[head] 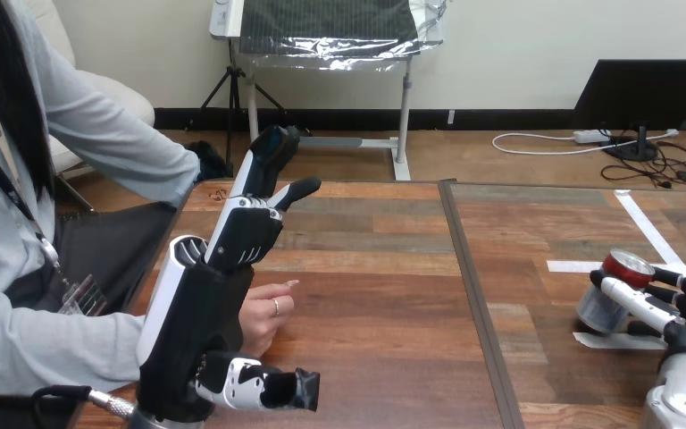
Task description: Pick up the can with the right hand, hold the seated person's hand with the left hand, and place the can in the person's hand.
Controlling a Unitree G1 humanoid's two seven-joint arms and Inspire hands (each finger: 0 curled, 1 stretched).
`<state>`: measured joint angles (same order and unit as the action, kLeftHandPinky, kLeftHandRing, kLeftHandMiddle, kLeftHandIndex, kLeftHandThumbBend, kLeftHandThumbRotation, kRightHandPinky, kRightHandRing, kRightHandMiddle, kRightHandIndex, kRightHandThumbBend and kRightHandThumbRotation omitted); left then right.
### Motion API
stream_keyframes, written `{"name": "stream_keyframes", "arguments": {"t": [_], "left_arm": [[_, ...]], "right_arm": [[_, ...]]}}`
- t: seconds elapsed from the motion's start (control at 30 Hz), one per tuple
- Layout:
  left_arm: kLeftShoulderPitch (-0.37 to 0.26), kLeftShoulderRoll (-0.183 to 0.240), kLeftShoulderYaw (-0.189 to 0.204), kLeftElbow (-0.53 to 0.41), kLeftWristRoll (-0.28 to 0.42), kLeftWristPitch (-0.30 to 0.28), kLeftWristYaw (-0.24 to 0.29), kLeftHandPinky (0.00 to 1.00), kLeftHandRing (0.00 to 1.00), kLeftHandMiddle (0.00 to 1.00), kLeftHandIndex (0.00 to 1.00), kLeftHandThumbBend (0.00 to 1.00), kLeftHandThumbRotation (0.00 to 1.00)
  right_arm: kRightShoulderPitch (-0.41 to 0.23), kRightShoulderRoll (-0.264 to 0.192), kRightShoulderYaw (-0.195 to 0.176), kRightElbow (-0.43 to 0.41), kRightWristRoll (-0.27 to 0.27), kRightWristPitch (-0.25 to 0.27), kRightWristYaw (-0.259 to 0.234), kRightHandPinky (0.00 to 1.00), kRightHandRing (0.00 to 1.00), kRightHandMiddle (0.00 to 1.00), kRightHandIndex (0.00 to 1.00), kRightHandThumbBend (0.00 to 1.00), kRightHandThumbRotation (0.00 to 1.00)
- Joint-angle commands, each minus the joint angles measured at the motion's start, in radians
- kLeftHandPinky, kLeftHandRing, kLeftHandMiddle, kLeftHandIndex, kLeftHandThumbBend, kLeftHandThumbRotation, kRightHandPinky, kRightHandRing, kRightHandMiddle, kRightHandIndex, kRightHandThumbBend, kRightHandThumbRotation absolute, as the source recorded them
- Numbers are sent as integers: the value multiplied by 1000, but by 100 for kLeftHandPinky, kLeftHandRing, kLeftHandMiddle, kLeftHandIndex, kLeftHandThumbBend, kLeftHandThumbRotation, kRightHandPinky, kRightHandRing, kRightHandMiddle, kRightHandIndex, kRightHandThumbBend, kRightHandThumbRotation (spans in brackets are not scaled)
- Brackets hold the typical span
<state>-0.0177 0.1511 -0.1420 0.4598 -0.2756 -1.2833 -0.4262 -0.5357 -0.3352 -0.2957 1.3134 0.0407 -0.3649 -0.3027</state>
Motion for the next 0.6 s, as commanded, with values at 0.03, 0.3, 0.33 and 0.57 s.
{"name": "stream_keyframes", "arguments": {"t": [0.03, 0.3, 0.33, 0.57], "left_arm": [[-37, 2, 11, -16, 3, 14, 5, 88, 100, 100, 99, 100, 68], [-26, 13, 8, -42, 3, 55, 0, 88, 100, 100, 100, 100, 67], [-27, 16, 8, -42, 4, 57, -2, 89, 100, 100, 100, 100, 67], [-25, 24, 28, -56, 36, 78, 5, 95, 100, 100, 100, 100, 64]], "right_arm": [[-81, 17, -1, -32, 4, -60, 5, 39, 46, 53, 54, 77, 0], [-85, 20, 9, -44, -4, -87, 13, 39, 46, 53, 54, 78, 0], [-85, 19, 12, -46, -8, -91, 14, 38, 46, 53, 54, 78, 0], [-90, 19, 22, -54, -16, -100, 15, 37, 45, 53, 55, 79, 0]]}}
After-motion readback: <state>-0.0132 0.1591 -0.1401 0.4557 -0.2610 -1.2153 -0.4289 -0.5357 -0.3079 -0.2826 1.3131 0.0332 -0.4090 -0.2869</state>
